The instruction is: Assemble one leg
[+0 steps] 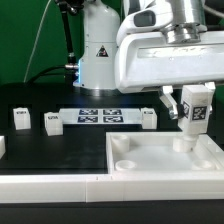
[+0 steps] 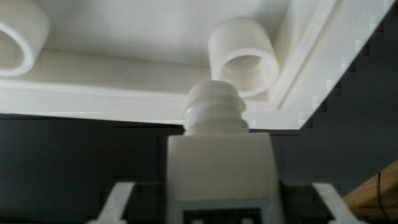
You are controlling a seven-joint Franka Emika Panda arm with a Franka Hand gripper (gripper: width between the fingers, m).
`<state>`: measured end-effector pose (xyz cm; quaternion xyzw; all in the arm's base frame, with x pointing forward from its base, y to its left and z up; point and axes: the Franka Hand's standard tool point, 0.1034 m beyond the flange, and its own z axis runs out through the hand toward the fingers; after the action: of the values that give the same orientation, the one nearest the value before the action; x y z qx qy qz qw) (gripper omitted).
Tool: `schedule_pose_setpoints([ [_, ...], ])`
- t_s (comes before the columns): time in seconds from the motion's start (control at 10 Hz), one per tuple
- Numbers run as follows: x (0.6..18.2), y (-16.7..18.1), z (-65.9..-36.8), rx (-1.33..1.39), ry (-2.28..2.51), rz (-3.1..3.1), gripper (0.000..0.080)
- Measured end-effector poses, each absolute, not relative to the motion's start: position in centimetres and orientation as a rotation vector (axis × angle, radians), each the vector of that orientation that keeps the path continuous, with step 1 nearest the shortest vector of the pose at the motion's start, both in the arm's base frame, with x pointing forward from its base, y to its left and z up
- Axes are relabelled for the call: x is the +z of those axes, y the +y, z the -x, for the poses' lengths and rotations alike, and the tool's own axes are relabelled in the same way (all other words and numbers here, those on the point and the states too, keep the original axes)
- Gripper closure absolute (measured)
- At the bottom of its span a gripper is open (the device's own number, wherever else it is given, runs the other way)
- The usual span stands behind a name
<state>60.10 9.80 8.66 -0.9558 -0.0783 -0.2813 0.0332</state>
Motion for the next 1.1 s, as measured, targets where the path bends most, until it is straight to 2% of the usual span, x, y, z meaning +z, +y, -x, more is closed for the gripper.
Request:
schedule_pose_setpoints([
  [0.2, 8.9, 10.1, -61.0, -0.882, -0.242, 2.933, 0.0511],
  [0.6, 7.2, 10.5, -61.2, -0.87, -0.243, 2.933, 0.0511],
  [1.1, 7.1, 11.1, -61.7, -0.906, -0.23, 2.92, 0.0511],
])
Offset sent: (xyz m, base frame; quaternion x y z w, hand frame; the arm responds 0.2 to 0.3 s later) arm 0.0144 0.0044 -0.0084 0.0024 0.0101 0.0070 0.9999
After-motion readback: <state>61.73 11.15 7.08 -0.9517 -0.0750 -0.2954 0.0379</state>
